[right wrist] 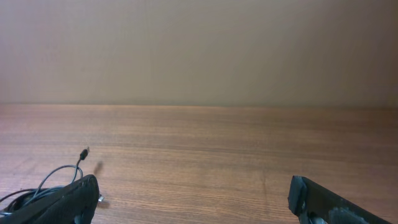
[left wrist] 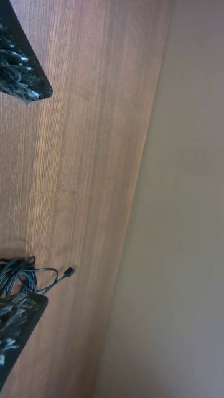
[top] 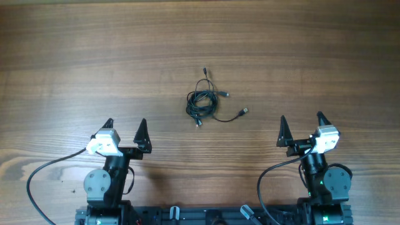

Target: Untangle cables

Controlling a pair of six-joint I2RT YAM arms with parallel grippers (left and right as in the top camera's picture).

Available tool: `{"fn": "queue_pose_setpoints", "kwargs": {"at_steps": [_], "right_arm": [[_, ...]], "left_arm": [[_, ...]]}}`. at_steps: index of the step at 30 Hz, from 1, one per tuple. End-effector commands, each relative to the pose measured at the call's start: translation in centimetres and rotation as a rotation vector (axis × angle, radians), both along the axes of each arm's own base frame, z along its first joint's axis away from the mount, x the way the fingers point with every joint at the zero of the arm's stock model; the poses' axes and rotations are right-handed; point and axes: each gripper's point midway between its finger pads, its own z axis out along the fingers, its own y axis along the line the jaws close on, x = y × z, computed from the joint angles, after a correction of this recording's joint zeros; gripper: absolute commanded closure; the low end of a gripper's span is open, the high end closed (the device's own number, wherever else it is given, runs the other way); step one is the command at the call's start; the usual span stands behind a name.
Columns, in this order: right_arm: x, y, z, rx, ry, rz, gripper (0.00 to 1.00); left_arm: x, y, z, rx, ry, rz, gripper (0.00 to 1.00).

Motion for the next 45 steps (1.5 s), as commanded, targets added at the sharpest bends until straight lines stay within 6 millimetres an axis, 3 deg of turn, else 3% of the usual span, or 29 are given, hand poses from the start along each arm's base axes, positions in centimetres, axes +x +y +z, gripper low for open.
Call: {"fn": "queue_pose_setpoints", "kwargs": {"at_steps": [1, 33, 45], "right_arm": [[-0.03, -0.02, 0.17, -0.007, -0.009, 0.001, 0.00], [-0.02, -0.14, 0.18, -0.005, -0.009, -0.006, 0.00], [-0.18, -0.16, 0.27, 0.128, 0.059, -0.011, 0.00]], "left_arm": [[-0.06, -0.36, -0.15, 0.018, -0.002, -0.020, 0.00], [-0.05, -0.37, 0.01, 0.009, -0.007, -0.019, 0.00], [-0.13, -0.36, -0.07, -0.138, 0.071, -0.005, 0.00]]}}
